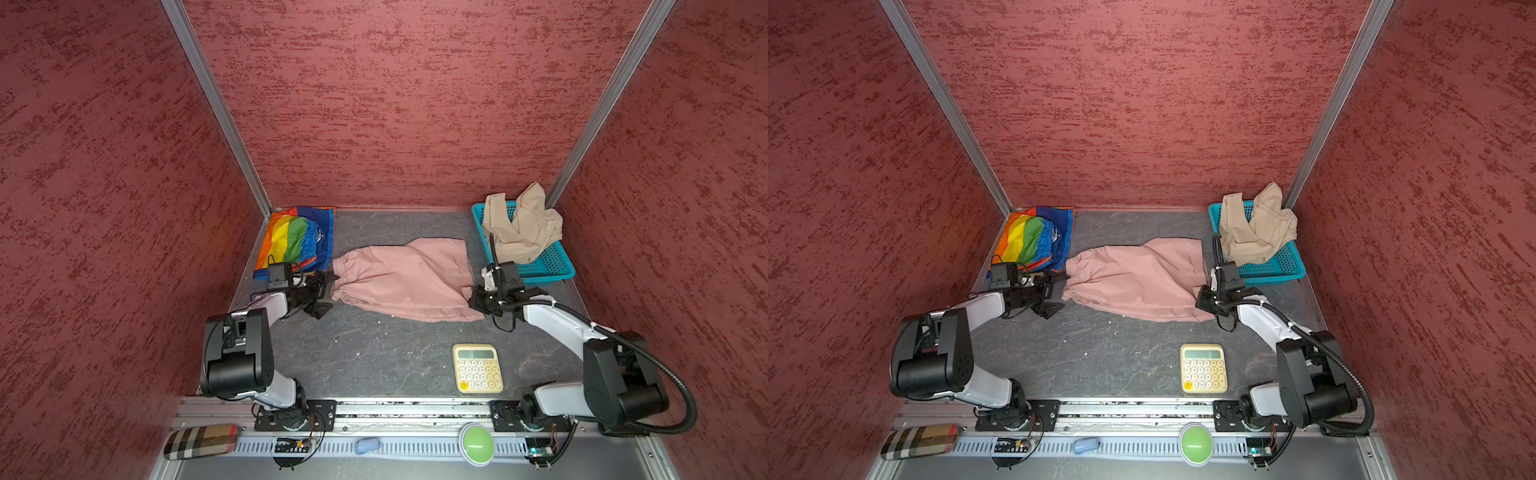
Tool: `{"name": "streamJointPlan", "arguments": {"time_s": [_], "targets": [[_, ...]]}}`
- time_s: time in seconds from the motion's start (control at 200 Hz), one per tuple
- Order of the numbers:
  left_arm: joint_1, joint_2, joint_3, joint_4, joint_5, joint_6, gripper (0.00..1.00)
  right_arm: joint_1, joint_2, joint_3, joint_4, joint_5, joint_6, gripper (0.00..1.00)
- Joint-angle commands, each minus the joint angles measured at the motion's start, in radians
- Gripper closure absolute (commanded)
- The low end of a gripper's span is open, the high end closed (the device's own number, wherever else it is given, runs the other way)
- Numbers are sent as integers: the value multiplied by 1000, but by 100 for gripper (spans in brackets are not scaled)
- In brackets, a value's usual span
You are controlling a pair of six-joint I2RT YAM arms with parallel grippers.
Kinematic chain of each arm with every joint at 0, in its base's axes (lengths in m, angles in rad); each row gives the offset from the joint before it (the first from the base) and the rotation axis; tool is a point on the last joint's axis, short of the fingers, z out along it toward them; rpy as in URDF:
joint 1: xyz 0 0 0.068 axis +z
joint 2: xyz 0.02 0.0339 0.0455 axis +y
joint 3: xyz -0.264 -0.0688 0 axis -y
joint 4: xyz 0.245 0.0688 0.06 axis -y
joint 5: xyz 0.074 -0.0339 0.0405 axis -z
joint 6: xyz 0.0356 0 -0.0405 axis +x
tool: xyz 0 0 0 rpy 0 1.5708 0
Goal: Fold and stack the shorts
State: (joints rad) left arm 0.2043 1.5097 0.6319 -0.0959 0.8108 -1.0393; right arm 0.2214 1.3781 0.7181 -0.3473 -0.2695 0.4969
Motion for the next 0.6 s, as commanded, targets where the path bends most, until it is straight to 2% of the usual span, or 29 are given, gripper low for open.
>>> {"name": "streamJointPlan", "arguments": {"time_s": [0.0, 0.095, 0.25, 0.376, 0.481, 0.551, 0.596], "targets": [[-20, -5, -55, 196, 102, -193, 6, 0, 4, 3, 43, -11, -11, 100], [-48, 22, -107, 301, 96, -290, 9, 1, 8, 9, 57, -16, -5, 100], [-67, 71, -179, 529, 87, -468, 22, 1, 7, 7, 63, -17, -7, 100], [-74, 57, -186, 537, 62, -504, 28, 0, 3, -10, 79, -20, -5, 100], [-72, 32, -193, 515, 18, -504, 38, 1, 0, -22, 97, -25, 3, 100], [-78, 19, -190, 519, 2, -514, 50, 1, 1, -23, 99, -25, 1, 100], [-82, 8, -187, 516, -4, -518, 52, 0, 1, -23, 97, -21, -2, 100]]}}
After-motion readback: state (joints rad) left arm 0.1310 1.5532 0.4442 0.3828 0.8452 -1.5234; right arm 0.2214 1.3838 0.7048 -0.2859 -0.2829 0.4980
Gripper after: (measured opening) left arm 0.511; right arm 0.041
